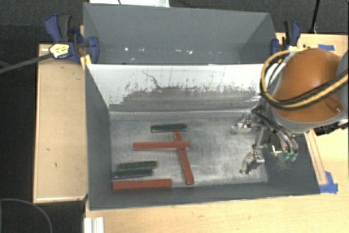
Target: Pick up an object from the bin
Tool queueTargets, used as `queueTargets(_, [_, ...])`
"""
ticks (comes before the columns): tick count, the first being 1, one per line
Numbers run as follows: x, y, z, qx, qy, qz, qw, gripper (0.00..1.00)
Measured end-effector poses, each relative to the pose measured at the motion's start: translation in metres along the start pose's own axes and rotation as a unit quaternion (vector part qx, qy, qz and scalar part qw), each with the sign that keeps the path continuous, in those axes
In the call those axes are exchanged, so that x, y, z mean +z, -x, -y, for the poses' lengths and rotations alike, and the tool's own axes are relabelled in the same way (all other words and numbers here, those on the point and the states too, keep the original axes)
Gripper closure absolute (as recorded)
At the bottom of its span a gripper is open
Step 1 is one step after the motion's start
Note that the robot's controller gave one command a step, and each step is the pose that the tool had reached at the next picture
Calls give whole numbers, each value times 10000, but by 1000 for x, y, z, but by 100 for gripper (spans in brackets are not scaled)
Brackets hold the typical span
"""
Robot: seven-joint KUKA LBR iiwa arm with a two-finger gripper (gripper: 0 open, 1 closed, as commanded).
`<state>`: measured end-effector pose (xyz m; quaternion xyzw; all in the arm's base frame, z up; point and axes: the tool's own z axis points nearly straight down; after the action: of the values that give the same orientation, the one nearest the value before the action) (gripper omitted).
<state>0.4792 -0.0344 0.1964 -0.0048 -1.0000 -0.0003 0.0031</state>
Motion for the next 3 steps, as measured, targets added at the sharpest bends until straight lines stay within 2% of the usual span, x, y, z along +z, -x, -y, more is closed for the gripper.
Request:
queueTargets(1, [-4, 2, 0, -9, -4, 42, 10000, 0])
queueTargets(2, [56, 28, -58, -510, -5, 66, 9987, 0])
queueTargets(3, [51, 85, -96, -1223, -4, 68, 9925, 0])
